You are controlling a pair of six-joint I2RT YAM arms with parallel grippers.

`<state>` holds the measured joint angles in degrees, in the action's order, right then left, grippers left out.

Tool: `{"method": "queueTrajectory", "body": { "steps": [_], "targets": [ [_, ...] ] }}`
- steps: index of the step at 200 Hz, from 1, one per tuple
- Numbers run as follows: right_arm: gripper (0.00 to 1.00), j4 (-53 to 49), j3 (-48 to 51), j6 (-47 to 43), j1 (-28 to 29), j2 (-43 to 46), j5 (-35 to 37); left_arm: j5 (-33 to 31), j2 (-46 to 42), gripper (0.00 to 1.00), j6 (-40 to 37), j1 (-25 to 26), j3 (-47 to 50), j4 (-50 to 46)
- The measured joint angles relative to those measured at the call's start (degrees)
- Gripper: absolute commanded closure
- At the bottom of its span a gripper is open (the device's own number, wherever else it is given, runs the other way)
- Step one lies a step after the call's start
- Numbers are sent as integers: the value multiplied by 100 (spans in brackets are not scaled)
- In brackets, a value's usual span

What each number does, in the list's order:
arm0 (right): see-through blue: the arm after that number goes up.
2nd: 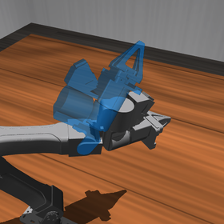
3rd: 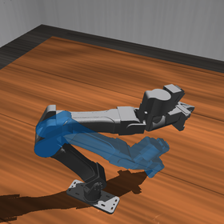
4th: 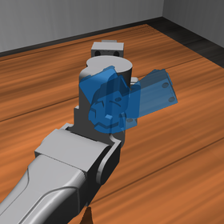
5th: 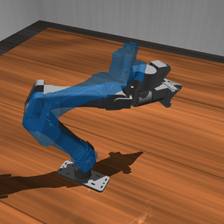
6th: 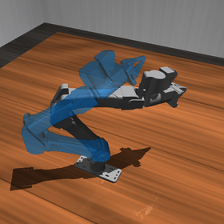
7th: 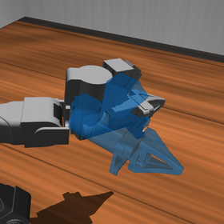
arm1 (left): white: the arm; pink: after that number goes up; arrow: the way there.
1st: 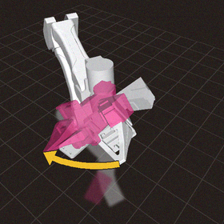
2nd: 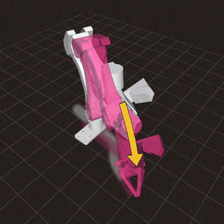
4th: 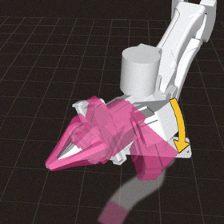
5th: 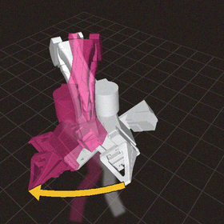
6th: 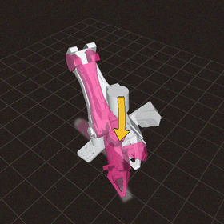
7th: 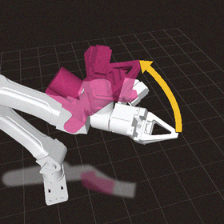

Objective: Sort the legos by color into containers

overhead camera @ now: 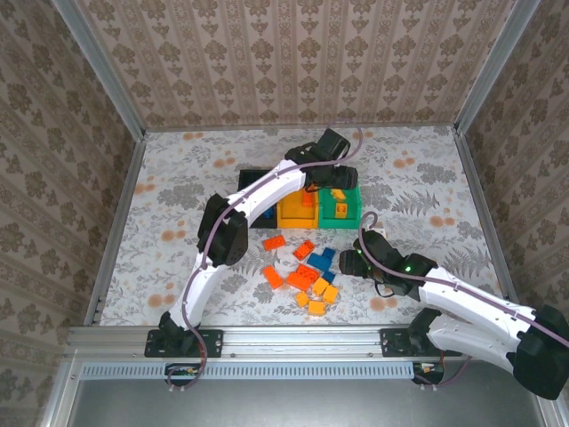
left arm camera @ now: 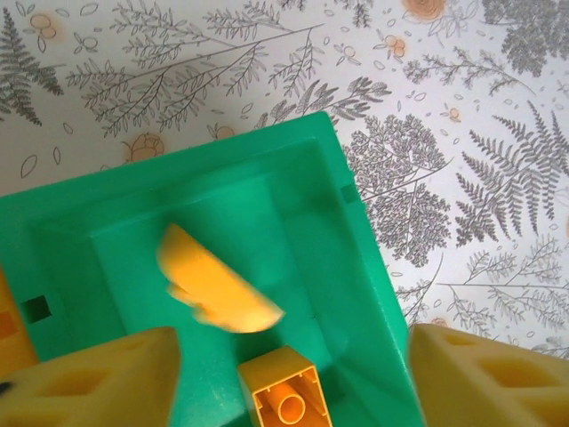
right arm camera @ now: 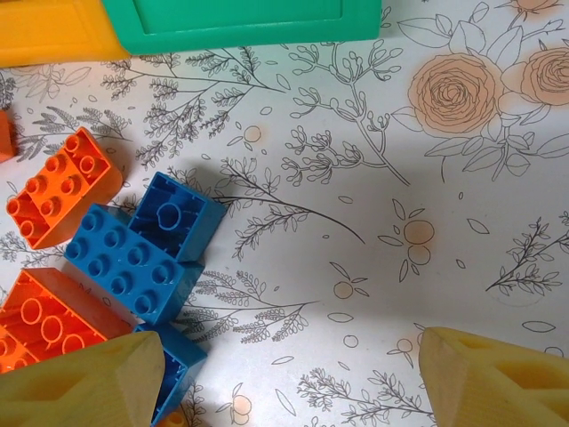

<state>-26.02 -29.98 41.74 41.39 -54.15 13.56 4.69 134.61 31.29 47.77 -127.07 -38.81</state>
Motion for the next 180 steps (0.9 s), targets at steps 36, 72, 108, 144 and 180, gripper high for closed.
{"method": "queueTrajectory", "body": {
  "steps": [36,72,108,144,180],
  "targets": [
    [22,4,2,33,0,48,-7,92,-481,7,66,17,684,256],
    [22,39,4,31,0,37,-94,116,-2105,0,74,173,2059,793],
    [24,280,4,26,0,-282,-310,-13,-4138,0,55,437,3648,1668],
    [25,616,4,11,2,-774,-505,-612,-5563,0,39,693,5488,2157],
    [26,975,-162,96,31,-1394,-525,-1274,-6511,0,170,776,7316,2127]
  ]
}}
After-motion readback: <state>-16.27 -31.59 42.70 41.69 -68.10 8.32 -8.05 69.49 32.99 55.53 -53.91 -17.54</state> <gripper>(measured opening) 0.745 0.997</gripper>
